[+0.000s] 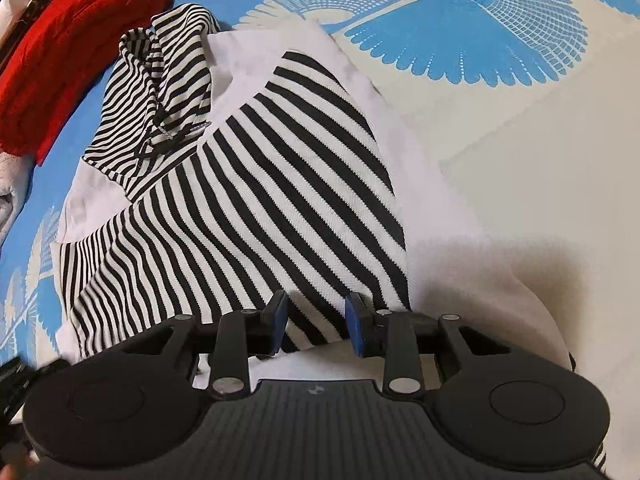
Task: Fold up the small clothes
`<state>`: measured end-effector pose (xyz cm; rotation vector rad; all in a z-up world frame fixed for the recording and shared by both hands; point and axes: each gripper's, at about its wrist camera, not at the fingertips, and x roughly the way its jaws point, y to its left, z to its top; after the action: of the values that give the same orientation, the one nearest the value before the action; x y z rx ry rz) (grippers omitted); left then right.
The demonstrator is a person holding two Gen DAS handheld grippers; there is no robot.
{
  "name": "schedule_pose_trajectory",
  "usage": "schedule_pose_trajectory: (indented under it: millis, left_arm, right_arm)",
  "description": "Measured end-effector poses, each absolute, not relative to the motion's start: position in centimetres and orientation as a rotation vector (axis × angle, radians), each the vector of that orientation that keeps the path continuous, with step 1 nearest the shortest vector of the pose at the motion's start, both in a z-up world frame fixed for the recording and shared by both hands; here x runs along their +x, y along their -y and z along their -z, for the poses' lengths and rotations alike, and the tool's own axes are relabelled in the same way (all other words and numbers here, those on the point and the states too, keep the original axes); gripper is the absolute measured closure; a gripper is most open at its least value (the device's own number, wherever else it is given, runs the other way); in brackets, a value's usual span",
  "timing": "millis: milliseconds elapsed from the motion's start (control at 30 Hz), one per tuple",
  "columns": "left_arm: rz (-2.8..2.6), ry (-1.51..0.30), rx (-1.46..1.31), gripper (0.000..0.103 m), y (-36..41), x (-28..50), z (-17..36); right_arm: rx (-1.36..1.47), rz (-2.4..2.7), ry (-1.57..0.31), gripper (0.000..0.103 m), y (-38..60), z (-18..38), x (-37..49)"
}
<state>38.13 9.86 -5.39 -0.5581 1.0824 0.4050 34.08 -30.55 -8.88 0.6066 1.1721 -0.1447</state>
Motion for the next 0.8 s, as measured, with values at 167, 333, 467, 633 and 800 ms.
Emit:
schedule_pose_trajectory:
  millis: [167,333,467,633,800]
  left_arm:
    - [-0.275,-1.133,-0.864,0.045,-13.5,38.9,7.1]
    - [-0.254,-1.185,-0.805,0.079,-13.3,39.6,8.1]
    - [-0.29,-1.231,-0.764,0.074,-12.8,38.9,7.9]
    - [-0.253,-1.263,-0.803,0.069,-13.0,38.0,8.0]
    - [-0.252,-1.298,-0.826,0.068,-12.8,38.5,8.9]
  right_arm:
    - [0.597,0.157,-1.166,0.07,30.5,8.7,33.8]
    - [0.596,0.16,-1.132,0.07,30.1,7.8,33.8]
    - [0.591,0.121,-1.061,0.07,29.5,6.6,33.8]
    - [0.597,0.127,-1.055,0.07,29.2,6.6,33.9]
    - [0.653,0.214,-1.112,0.071,30.5,8.6,33.9]
